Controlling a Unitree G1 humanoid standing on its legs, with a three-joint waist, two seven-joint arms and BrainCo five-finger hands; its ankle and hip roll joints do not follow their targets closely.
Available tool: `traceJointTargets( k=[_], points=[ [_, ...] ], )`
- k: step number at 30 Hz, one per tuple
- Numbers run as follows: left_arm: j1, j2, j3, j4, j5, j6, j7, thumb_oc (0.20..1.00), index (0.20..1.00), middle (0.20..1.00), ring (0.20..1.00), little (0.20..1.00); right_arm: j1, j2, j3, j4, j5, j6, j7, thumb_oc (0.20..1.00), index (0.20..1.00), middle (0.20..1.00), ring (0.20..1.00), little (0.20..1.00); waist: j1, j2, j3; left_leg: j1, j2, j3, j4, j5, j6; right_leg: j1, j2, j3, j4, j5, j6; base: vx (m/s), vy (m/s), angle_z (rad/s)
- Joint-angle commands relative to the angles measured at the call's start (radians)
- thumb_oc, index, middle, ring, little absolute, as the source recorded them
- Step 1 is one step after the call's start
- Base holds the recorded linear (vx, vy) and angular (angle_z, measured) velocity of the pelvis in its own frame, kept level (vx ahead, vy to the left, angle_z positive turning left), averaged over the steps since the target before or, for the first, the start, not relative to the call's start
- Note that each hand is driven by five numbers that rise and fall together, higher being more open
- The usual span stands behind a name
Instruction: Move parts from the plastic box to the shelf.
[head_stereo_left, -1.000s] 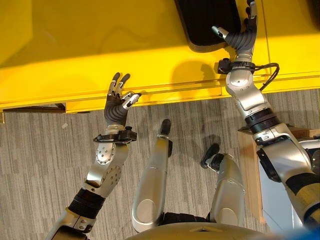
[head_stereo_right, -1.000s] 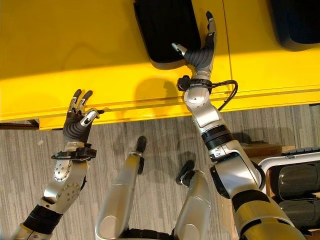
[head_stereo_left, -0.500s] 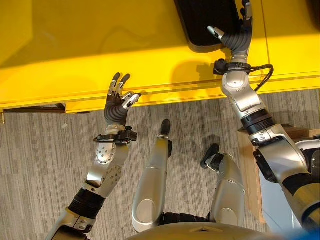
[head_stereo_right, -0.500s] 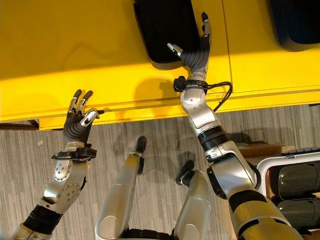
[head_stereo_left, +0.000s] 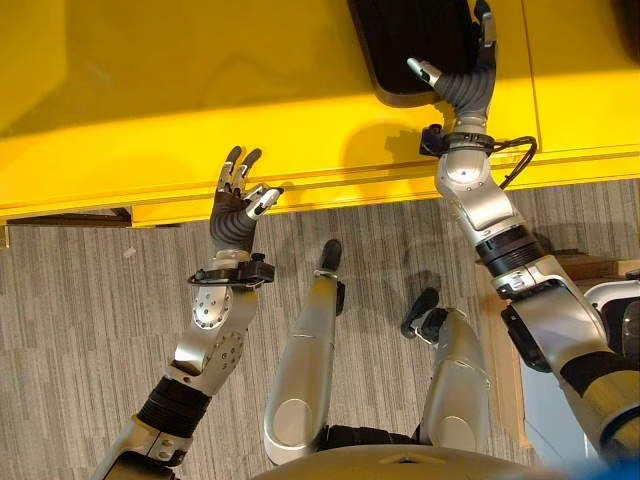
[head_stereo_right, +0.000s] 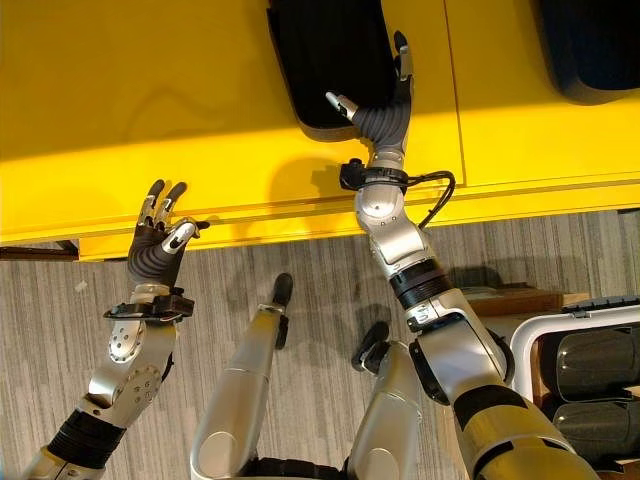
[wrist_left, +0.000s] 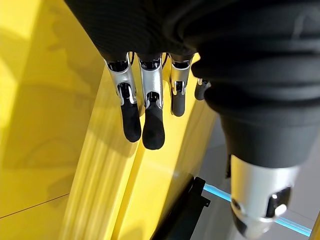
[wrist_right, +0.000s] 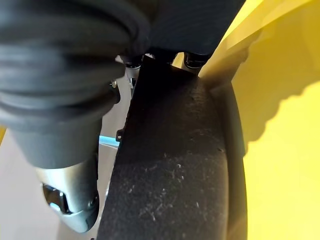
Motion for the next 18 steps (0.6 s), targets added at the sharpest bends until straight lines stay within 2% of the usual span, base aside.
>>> traceJointTargets(
  k=[1,18],
  points=[
    [0.032,-0.013,-0.058,-0.012,0.007,0.012,0.001,1.000,1.000,1.000,1.000,1.000,0.057,0.069,0.035,-0.031,0.051,-0.007,0.044,1.000,1.000,1.000,1.000,1.000,0.039,0.008,0.003,-0.013,0.029,0.025,0.034,-0.085,-0.002,0.065,0.029,0.024,-0.007,-0.047,0.011,0.00,0.000,0.00],
    [0.034,-0.014,-0.055,-0.009,0.012,0.010,0.007,1.000,1.000,1.000,1.000,1.000,0.064,0.092,0.043,-0.031,0.062,-0.008,0.049,1.000,1.000,1.000,1.000,1.000,0.040,0.009,0.003,-0.017,0.026,0.025,0.039,-0.088,0.001,0.057,0.027,0.030,-0.001,-0.047,0.012,0.00,0.000,0.00]
  ],
)
